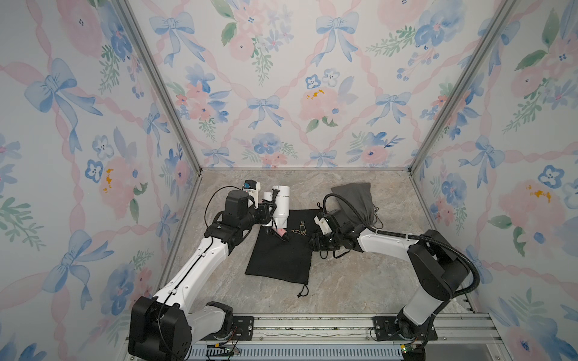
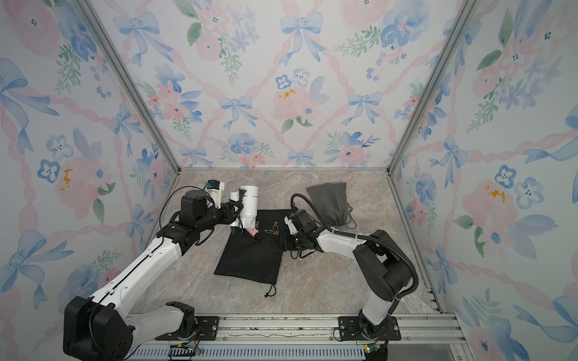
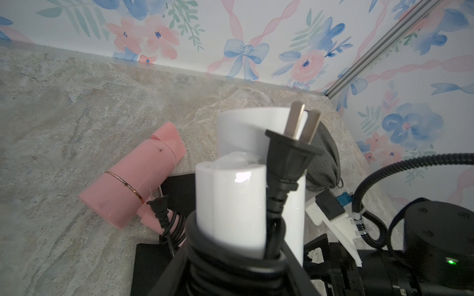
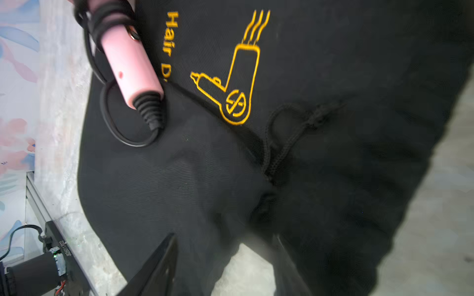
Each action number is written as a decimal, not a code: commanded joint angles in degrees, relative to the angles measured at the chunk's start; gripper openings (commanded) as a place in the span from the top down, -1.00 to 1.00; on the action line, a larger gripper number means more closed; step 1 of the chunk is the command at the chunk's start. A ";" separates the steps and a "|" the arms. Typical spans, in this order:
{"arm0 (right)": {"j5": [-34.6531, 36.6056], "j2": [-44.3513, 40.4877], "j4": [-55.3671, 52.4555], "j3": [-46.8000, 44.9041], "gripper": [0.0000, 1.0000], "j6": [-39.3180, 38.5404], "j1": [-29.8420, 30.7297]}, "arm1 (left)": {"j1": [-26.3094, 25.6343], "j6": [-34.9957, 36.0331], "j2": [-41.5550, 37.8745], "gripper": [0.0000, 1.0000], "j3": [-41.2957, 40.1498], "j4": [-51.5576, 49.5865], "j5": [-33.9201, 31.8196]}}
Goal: Pack away hair dryers
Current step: Adjust the drawstring bag at the center of the board.
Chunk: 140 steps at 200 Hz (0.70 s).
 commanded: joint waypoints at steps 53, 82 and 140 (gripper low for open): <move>-0.52 4.82 1.52 5.05 0.35 1.58 2.34 | 0.96 1.30 -2.51 0.86 0.21 2.19 0.40; -0.68 4.68 -0.29 6.76 0.84 0.91 3.07 | 1.05 1.30 -2.18 0.86 0.50 2.27 0.55; 0.49 -4.58 -5.20 2.39 1.00 0.35 3.10 | 1.42 1.52 -2.62 0.87 0.41 2.22 0.55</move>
